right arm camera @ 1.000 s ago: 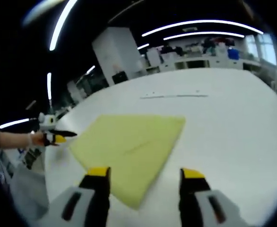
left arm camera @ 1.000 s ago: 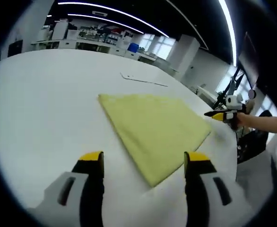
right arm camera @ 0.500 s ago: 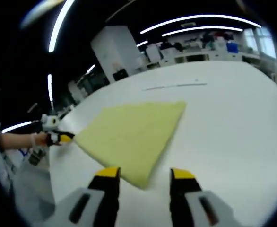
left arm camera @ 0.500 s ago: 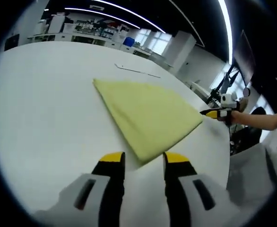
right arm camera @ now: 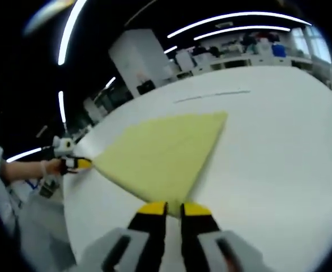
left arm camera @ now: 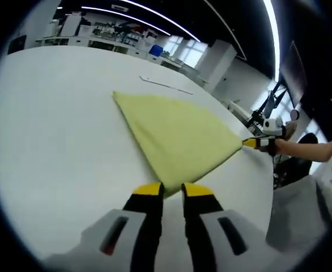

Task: Fold the garment on the visible template until the final outline fits inside the template.

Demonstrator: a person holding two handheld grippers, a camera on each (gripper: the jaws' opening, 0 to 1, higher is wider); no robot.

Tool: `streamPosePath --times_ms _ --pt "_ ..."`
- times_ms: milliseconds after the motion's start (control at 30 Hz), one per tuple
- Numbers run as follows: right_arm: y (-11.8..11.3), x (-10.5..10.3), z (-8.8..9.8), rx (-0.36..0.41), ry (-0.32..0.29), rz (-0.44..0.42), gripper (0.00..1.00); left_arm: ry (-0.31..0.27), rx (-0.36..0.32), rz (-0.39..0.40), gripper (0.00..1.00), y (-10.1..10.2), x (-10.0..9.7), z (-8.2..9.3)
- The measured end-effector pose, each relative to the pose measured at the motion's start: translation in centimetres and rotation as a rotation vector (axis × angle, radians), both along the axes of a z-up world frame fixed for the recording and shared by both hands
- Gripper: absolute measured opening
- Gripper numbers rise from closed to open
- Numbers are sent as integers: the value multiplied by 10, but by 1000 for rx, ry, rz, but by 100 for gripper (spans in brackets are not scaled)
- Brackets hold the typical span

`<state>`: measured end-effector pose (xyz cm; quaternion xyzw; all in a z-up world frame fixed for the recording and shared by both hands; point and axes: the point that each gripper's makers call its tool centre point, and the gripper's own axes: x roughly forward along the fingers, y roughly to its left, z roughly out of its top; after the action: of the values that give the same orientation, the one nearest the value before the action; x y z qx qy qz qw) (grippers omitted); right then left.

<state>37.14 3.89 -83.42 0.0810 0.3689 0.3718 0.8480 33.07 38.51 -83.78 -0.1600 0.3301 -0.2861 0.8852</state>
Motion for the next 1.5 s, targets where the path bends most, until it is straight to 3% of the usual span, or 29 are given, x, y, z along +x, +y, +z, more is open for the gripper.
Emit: streamPosePath --times_ms 100,367,533,900,1133,1500 --pt "-4 -1 2 10 1 -11 0 1 2 4 1 1 0 0" --pt "-7 -17 5 21 7 -7 0 19 1 19 0 2 -7 2" --pt "-11 -37 3 10 11 27 0 22 8 -3 0 0 -19 3" --pt "-20 -67 1 17 31 3 0 31 23 -49 0 -6 -51 2" --pt "-19 -75 0 20 40 -7 0 36 14 -46 0 -4 -66 2" --pt "-18 -86 -3 -1 60 6 0 40 -13 -2 0 -2 -72 -2"
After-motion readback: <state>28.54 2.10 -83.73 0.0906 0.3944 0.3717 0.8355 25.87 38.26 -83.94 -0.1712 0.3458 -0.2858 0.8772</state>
